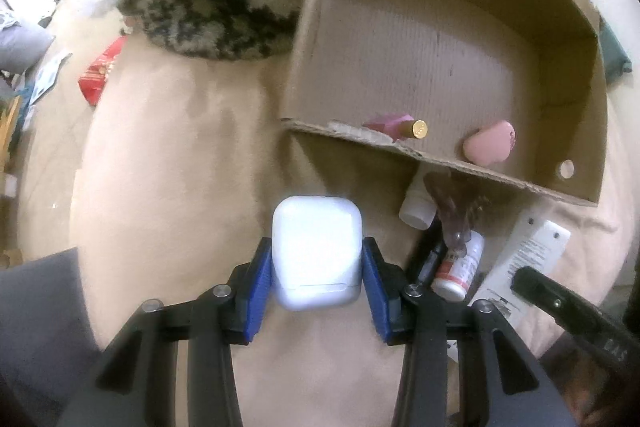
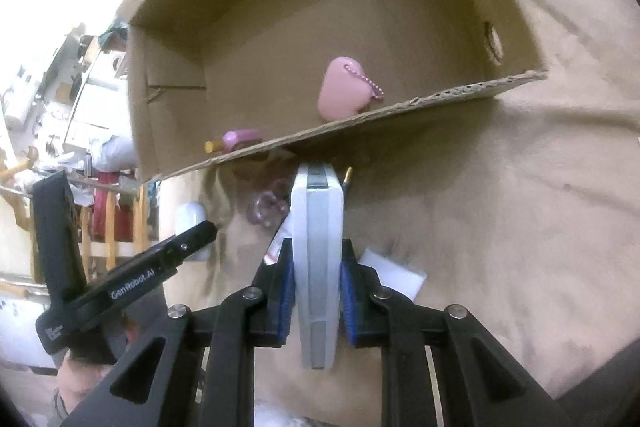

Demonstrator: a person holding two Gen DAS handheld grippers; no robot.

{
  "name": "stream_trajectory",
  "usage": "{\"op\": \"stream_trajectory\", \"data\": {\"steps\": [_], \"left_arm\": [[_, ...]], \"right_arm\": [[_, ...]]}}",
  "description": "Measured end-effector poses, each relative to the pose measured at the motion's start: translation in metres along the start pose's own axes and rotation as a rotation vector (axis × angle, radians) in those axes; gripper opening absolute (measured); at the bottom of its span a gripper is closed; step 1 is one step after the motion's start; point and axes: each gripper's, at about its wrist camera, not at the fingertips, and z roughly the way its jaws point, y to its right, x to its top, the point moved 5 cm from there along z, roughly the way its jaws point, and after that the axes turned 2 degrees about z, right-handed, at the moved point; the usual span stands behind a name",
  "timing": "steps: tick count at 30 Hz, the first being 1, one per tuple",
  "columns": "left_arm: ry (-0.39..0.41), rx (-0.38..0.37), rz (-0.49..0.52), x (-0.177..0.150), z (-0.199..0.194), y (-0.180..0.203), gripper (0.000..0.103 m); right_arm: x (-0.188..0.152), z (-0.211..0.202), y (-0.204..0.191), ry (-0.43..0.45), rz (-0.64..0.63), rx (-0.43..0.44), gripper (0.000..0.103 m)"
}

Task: Organize rigid objects
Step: 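Lift the earbud case and white panel and move both over the box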

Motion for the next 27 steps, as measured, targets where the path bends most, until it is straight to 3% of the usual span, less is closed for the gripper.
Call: {"op": "stream_trajectory", "data": {"steps": [7, 13, 19, 27], "left_arm": [[0.038, -0.005, -0.038, -0.016, -0.025, -0.016, 0.039], [0.136, 0.031, -0.021, -0.016, -0.048, -0.027, 0.039], [0.194, 0.001, -0.017, 0.005, -0.08, -0.014, 0.039], [0.29, 0.014, 0.045, 0.05, -0.112, 0.01, 0.039]], "right_arm": [[-0.008, -0.03, -0.003, 0.048, -0.04, 0.005, 0.021], [-0.009, -0.06, -0.013, 0.102, -0.071, 0.045, 0.021], [0.008, -0.091, -0.024, 0.162, -0.111, 0.061, 0.021], [0.057, -0.124, -0.046, 0.269, -0.166, 0.055, 0.021]]}}
